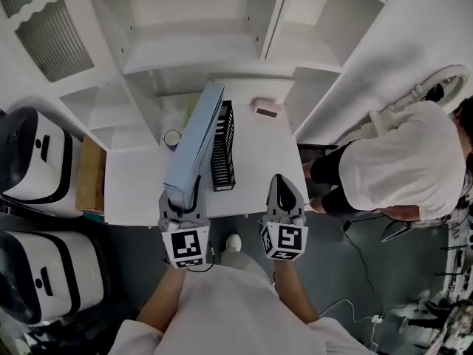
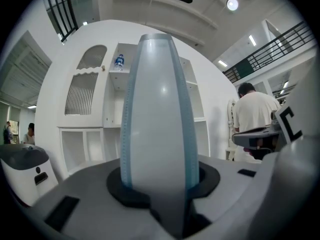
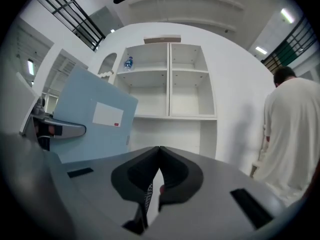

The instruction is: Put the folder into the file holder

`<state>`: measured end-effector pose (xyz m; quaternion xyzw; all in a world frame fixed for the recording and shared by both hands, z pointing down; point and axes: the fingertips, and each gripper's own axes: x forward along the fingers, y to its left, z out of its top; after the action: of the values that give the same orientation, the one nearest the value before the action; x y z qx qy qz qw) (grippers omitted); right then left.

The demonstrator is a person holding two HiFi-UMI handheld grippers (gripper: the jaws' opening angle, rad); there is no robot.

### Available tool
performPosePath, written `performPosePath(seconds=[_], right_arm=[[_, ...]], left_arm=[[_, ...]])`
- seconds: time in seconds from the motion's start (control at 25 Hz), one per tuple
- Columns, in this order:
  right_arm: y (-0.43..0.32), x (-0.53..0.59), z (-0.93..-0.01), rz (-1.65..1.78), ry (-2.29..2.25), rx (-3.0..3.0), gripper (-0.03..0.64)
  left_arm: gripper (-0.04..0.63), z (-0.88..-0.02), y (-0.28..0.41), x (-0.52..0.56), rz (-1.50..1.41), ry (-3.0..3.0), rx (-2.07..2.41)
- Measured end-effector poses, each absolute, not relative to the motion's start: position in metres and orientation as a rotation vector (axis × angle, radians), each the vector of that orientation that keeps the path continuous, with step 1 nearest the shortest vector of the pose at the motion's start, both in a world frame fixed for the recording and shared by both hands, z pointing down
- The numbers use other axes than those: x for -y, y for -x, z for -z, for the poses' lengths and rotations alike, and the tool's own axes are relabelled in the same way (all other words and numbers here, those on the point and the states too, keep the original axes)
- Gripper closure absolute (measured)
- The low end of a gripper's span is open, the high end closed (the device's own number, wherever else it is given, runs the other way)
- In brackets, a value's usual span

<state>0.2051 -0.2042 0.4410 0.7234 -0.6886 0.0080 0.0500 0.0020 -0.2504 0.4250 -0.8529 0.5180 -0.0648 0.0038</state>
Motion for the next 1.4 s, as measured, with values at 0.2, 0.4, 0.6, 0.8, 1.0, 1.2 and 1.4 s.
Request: performPosePath(seconds=[0.2,0.4,0.6,0.8,1.0,1.2,1.4], right_arm=[[-0.227,0.254,-0.441,-0.027,-2.087,2.210,0.625],[-0.227,0.285,-0.442,-0.037,-2.037,2.274,0.624],[-0.229,0.302,-0.445,-0.059,-2.036,2.265,0.624],[-0.229,0.316,-0.448,-0.055,-2.025,2.256,0.624],[-0.236,0.328,-0.450,-0.056,-2.019,2.273,0.624],[-0.251,0.339,-0.447,-0.050,-1.958,2.334,0.626],[-0.265,0.347,-0.447,-0.040,-1.877,2.403,0.624]], left_arm=[[0.449,-0.422,-0.036,0.276,0.190,2.610,-1.724],[0.449,-0.418,-0.050,0.295,0.137,2.560,-1.789],[0.451,-0.423,-0.056,0.312,0.074,2.542,-1.826],[0.451,-0.420,-0.059,0.319,0.015,2.578,-1.816],[0.453,-0.429,-0.067,0.329,0.022,2.586,-1.841],[0.453,-0.434,-0.086,0.345,0.008,2.497,-1.860],[0.453,-0.450,-0.103,0.355,-0.048,2.457,-1.912]])
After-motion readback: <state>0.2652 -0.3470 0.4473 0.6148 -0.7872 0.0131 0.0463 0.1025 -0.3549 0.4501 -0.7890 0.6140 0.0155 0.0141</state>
